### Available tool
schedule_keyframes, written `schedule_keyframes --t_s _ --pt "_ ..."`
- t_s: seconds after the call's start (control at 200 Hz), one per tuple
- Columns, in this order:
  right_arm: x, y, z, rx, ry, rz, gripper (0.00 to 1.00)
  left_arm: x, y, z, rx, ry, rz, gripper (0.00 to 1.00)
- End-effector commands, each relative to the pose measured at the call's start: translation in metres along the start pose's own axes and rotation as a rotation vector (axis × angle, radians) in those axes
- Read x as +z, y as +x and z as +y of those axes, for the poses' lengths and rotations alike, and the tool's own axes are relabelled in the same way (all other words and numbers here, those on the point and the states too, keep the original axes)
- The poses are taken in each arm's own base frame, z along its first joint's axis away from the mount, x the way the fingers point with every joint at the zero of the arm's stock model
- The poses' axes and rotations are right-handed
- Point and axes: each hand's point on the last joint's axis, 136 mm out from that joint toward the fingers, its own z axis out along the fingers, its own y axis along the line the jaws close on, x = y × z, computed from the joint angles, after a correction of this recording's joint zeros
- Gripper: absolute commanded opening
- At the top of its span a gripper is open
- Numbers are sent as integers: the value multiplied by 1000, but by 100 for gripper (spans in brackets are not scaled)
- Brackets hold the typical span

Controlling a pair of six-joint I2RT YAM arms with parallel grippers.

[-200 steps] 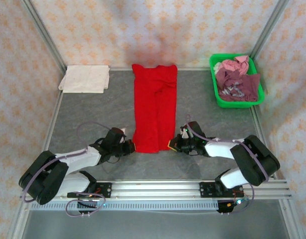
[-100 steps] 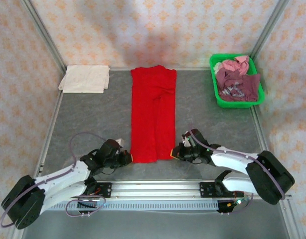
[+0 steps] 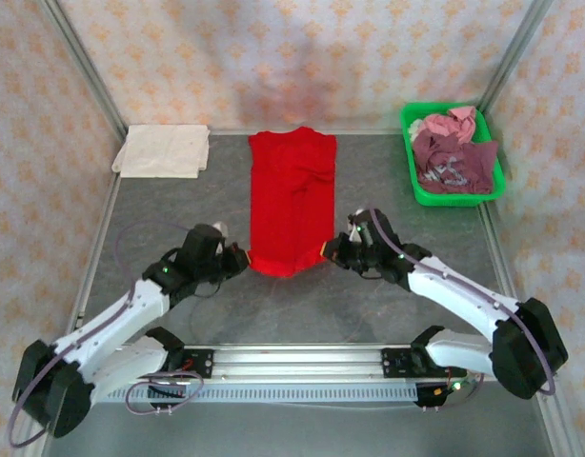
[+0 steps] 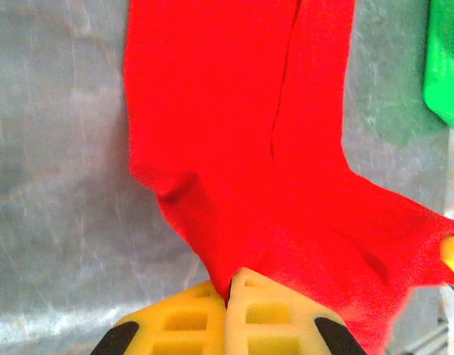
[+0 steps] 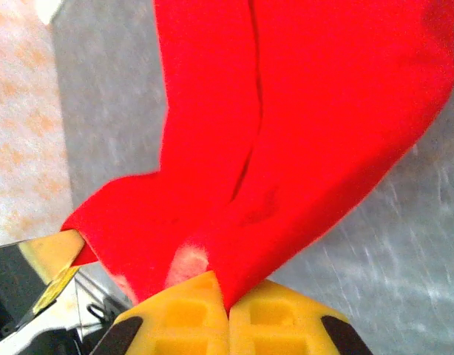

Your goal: Fold and stack the t-shirts

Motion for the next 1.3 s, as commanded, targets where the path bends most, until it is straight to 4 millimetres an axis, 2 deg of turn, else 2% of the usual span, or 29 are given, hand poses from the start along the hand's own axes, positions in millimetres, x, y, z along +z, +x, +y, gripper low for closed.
schedule_keyframes --t_s 0.0,0.15,0.34,0.48,0.656,0.881,0.911,0.981,1.021,1.056,1.086,1.106,1.131,1.211,1.296 --pt "4 -27 -17 -6 112 -29 0 14 -22 -10 72 -39 31 0" --pt "16 -75 -16 -44 156 -79 0 34 -66 -30 132 -76 21 0" --pt "40 -128 -16 -41 133 -124 0 58 -113 -32 216 -165 13 0" --pt "57 -152 -14 -45 121 -127 0 66 -144 -36 257 -218 -23 0" --pt "69 -178 -6 -60 109 -135 0 85 -168 -40 277 -248 -12 0" --pt "83 -208 -8 -59 112 -142 0 101 -201 -35 277 -290 -35 0" --pt "86 -214 -8 -61 114 -146 0 114 -202 -27 270 -308 -12 0" --pt "95 -227 -6 -62 110 -139 0 129 -217 -24 273 -315 -11 0" --pt "100 -236 -8 -60 120 -139 11 139 -230 -24 273 -321 -19 0" --pt "104 -244 -11 -48 135 -137 24 147 -241 -21 271 -332 -21 17" --pt "106 -252 -15 -34 148 -135 35 154 -251 -21 273 -335 -17 36" --pt "106 -257 -17 -23 161 -136 41 156 -258 -21 272 -340 -13 43" --pt "105 -265 -19 -12 172 -140 43 155 -266 -21 270 -353 -17 49" --pt "95 -278 -16 -7 182 -161 42 143 -282 -38 281 -348 -64 56" --pt "82 -266 7 -67 120 -161 42 114 -279 -62 311 -323 -142 56"
